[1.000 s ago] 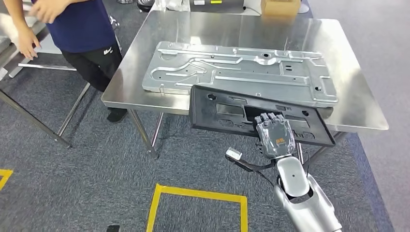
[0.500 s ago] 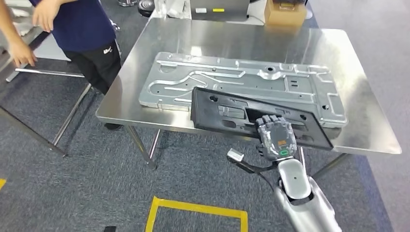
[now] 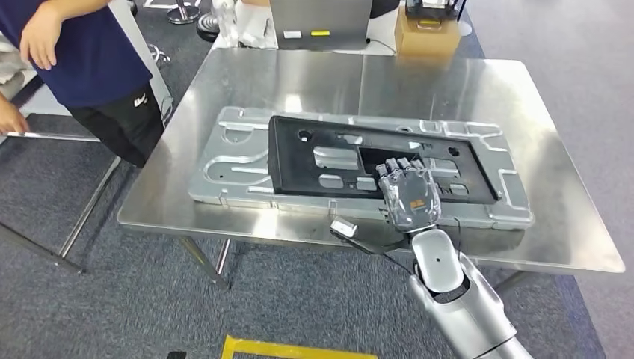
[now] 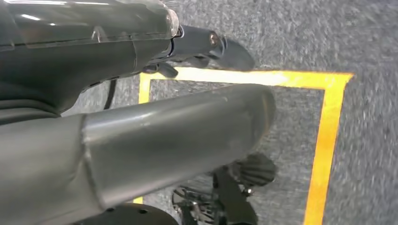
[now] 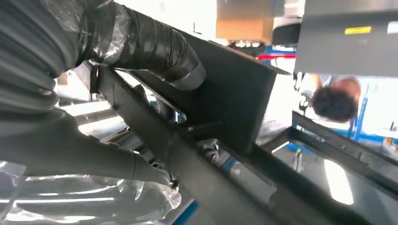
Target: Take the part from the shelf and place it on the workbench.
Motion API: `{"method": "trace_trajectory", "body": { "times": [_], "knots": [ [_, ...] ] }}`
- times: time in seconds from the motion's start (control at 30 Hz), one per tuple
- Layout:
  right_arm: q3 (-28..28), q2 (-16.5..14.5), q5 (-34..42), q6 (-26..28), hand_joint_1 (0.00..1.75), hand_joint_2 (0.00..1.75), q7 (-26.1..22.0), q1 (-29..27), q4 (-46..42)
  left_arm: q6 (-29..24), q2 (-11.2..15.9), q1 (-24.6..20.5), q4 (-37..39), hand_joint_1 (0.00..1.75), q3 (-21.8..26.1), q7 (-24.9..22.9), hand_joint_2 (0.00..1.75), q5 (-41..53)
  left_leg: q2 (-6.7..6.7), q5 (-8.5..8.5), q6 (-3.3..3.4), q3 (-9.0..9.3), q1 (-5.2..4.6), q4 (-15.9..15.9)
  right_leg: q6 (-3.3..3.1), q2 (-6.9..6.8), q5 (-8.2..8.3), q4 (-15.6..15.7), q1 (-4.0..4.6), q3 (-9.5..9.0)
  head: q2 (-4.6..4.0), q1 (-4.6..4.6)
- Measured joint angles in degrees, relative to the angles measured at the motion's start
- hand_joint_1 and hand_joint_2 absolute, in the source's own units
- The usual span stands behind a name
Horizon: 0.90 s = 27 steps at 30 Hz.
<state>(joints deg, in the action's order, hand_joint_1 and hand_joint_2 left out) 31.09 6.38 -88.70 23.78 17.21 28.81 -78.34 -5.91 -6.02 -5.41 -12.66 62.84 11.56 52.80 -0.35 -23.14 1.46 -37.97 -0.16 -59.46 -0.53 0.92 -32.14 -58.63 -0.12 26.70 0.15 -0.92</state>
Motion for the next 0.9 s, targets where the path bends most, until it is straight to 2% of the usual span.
{"method": "trace_trajectory", "body": {
  "times": [0.07, 0.1, 0.17, 0.23, 0.27, 0.3, 0.33, 0.4, 0.43, 0.47, 0.57, 0.63, 0.67, 0.73, 0.77, 0.8, 0.83, 0.9],
  "knots": [
    [0.6, -0.2, 0.0, -0.4, 1.75, 1.75, 0.1, 1.2, 0.0, 0.0, -0.1, -0.3, 0.0, 0.00, 0.0, 0.0, 0.00, 0.0, -0.10, -0.46, 0.56, 1.62, 0.12, 0.9, 0.71, -0.04, 0.40, -0.9, -0.06, -0.47, 0.00, 0.03],
    [0.8, -0.3, 0.0, -0.5, 1.75, 1.75, 0.1, 1.8, 0.0, 0.0, -0.1, -0.4, 0.0, 0.00, 0.0, 0.0, 0.00, 0.0, -0.16, -0.58, 0.87, 2.52, 0.25, 1.4, 0.93, -0.15, 0.54, -2.6, -0.10, 0.15, 0.00, 0.02],
    [1.1, -0.4, 0.0, -0.8, 1.75, 1.75, 0.1, 2.9, 0.0, -0.1, -0.2, -0.6, 0.0, 0.00, 0.0, -0.1, 0.00, 0.0, -0.21, -1.04, 1.27, 4.13, 0.45, 2.0, 1.32, -0.35, -0.83, -8.3, -0.27, 3.47, 0.00, 0.02],
    [1.2, -0.4, 0.0, -1.2, 1.75, 1.75, -0.1, 3.4, 0.1, -0.3, -0.2, -0.7, 0.0, 0.00, 0.0, 0.0, 0.00, 0.0, -0.29, -1.88, 1.39, 5.14, 0.52, 2.1, 1.74, -0.47, -4.01, -13.8, -0.45, 8.10, 0.00, 0.03],
    [1.3, -0.5, 0.0, -1.5, 1.75, 1.75, -0.4, 3.4, 0.3, -0.3, -0.2, -0.7, 0.0, 0.00, 0.0, 0.0, 0.00, 0.0, -0.38, -2.39, 1.36, 5.67, 0.52, 2.1, 1.89, -0.54, -5.18, -14.8, -0.55, 9.79, 0.00, 0.03],
    [1.3, -0.5, 0.0, -1.7, 1.75, 1.75, -0.7, 3.4, 0.4, -0.3, -0.2, -0.7, 0.0, 0.00, 0.0, 0.1, 0.00, 0.0, -0.49, -2.93, 1.32, 6.26, 0.52, 2.1, 1.92, -0.59, -5.11, -14.2, -0.62, 10.78, 0.00, 0.03],
    [1.3, -0.5, 0.0, -1.9, 1.75, 1.75, -1.0, 3.3, 0.6, -0.3, -0.2, -0.6, 0.0, 0.00, 0.1, 0.2, 0.00, 0.0, -0.58, -3.49, 1.25, 6.96, 0.52, 2.0, 1.87, -0.62, -3.33, -11.9, -0.65, 10.98, 0.00, 0.03],
    [1.0, -0.5, 0.0, -2.2, 1.75, 1.75, -1.7, 3.1, 1.2, -0.3, -0.4, -0.6, 0.0, 0.00, 0.1, 0.3, 0.00, 0.0, -0.68, -4.58, 0.95, 8.33, 0.46, 2.0, 1.37, -0.69, 3.30, -5.1, -0.48, 10.12, 0.00, 0.03],
    [0.7, -0.6, 0.0, -2.2, 1.75, 1.75, -2.0, 2.9, 1.8, -0.3, -0.4, -0.6, 0.0, 0.00, 0.2, 0.4, 0.00, 0.0, -0.76, -5.05, 0.66, 8.73, 0.42, 1.9, 1.07, -0.72, 5.58, -2.4, -0.29, 9.71, 0.00, 0.01],
    [0.3, -0.7, 0.0, -2.2, 1.75, 1.75, -2.3, 2.6, 2.4, -0.4, -0.5, -0.7, 0.0, 0.00, 0.2, 0.4, 0.00, 0.0, -0.82, -5.46, 0.28, 8.89, 0.39, 2.0, 0.74, -0.76, 7.01, -1.0, -0.07, 9.52, 0.00, 0.02],
    [-1.8, -1.0, 0.1, -2.1, 1.75, 1.75, -3.1, 1.4, 4.5, -0.4, -0.5, -0.7, 0.0, 0.00, 0.4, 0.7, 0.00, 0.0, -0.85, -5.97, -0.79, 9.13, 0.36, 1.3, -0.36, -0.85, 7.46, -0.3, 0.03, 8.99, 0.00, 0.06],
    [-3.6, -1.1, 0.1, -1.9, 1.75, 1.75, -3.6, 1.0, 5.9, -0.4, -0.5, -0.7, 0.0, 0.00, 0.5, 0.9, 0.00, 0.0, -0.60, -7.55, -1.20, 8.28, 0.45, -1.1, -1.02, -0.95, 7.49, 0.1, -0.29, 8.31, 0.00, 0.05],
    [-4.2, -1.2, 0.1, -1.8, 1.75, 1.75, -3.8, 0.9, 6.5, -0.4, -0.5, -0.7, 0.0, 0.00, 0.5, 0.9, 0.00, -0.1, -0.42, -9.14, -1.43, 6.84, 0.59, -3.8, -1.24, -0.99, 7.48, 0.3, -0.36, 8.12, 0.00, 0.07],
    [-5.1, -1.3, 0.2, -1.8, 1.75, 1.75, -4.1, 0.6, 7.5, -0.3, -0.5, -0.7, 0.0, 0.00, 0.5, 0.9, 0.00, -0.1, -0.18, -12.25, -1.97, 2.78, 0.80, -10.8, -1.46, -0.92, 7.27, 0.3, -0.33, 8.10, 0.00, 0.09],
    [-5.4, -1.4, 0.2, -1.9, 1.75, 1.75, -4.1, 0.3, 8.1, -0.3, -0.5, -0.7, 0.0, 0.00, 0.5, 0.9, 0.00, -0.1, -0.12, -12.81, -2.17, 1.14, 0.90, -13.2, -1.46, -0.88, 7.11, 0.2, -0.30, 8.06, 0.00, 0.09],
    [-5.8, -1.5, 0.3, -2.0, 1.75, 1.75, -4.3, 0.0, 8.7, -0.3, -0.5, -0.6, 0.0, 0.00, 0.5, 0.9, 0.00, -0.1, -0.07, -12.19, -2.28, 0.36, 0.94, -13.5, -1.38, -0.85, 6.92, 0.1, -0.29, 7.97, 0.00, 0.09],
    [-6.2, -1.5, 0.3, -2.1, 1.75, 1.75, -4.5, -0.5, 9.4, -0.3, -0.5, -0.6, 0.0, 0.00, 0.5, 0.9, 0.00, -0.1, -0.04, -10.41, -2.30, 0.59, 0.97, -11.8, -1.25, -0.82, 6.70, 0.0, -0.31, 7.82, 0.00, 0.09],
    [-7.2, -1.7, 0.6, -2.0, 1.75, 1.75, -5.0, -1.2, 11.0, -0.3, -0.4, -0.6, 0.0, 0.00, 0.6, 0.9, 0.00, -0.2, -0.03, -5.66, -2.16, 3.02, 0.97, -4.5, -0.82, -0.84, 6.25, -0.2, -0.37, 7.41, 0.00, 0.09]
  ]
}}
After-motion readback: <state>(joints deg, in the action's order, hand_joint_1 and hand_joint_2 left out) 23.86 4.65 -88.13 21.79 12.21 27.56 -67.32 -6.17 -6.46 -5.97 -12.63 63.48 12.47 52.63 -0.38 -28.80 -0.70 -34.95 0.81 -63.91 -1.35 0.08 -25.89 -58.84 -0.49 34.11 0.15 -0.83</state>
